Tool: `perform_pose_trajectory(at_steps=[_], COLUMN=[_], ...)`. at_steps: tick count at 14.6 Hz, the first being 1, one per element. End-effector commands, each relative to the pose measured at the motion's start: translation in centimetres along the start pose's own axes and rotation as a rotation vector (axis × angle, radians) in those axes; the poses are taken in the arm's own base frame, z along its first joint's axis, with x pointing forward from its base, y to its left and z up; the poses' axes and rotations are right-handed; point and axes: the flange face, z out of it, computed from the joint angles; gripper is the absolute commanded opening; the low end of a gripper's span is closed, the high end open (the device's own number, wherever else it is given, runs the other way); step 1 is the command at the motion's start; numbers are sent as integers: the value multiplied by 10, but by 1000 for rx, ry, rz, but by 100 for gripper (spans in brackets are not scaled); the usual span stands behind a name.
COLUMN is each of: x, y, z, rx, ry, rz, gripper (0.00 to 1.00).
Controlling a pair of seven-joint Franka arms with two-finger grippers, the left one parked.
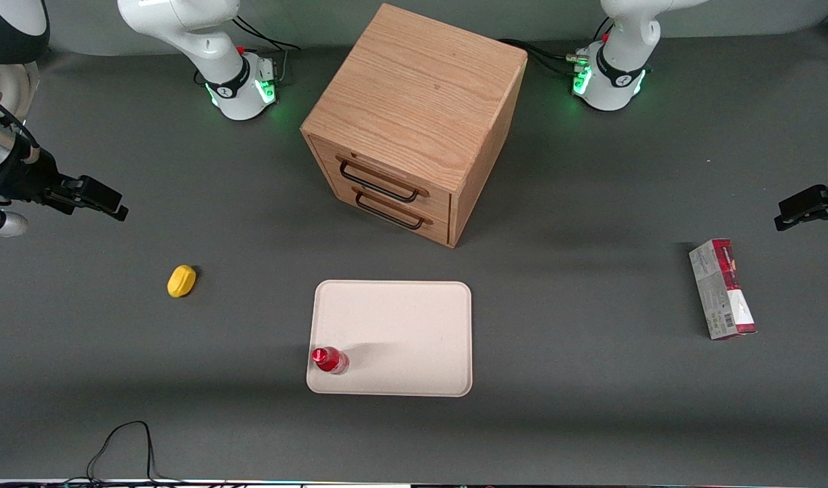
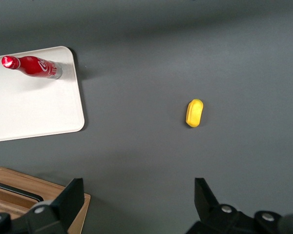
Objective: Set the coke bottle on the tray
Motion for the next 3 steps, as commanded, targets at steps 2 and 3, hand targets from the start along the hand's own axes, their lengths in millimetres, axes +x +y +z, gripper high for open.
perform_pose_trajectory(at_steps=[2, 3], x=[2, 2], y=[-2, -1], z=[3, 4], rx=[5, 5], ry=[-5, -6], rz=[-19, -18], gripper=[100, 100])
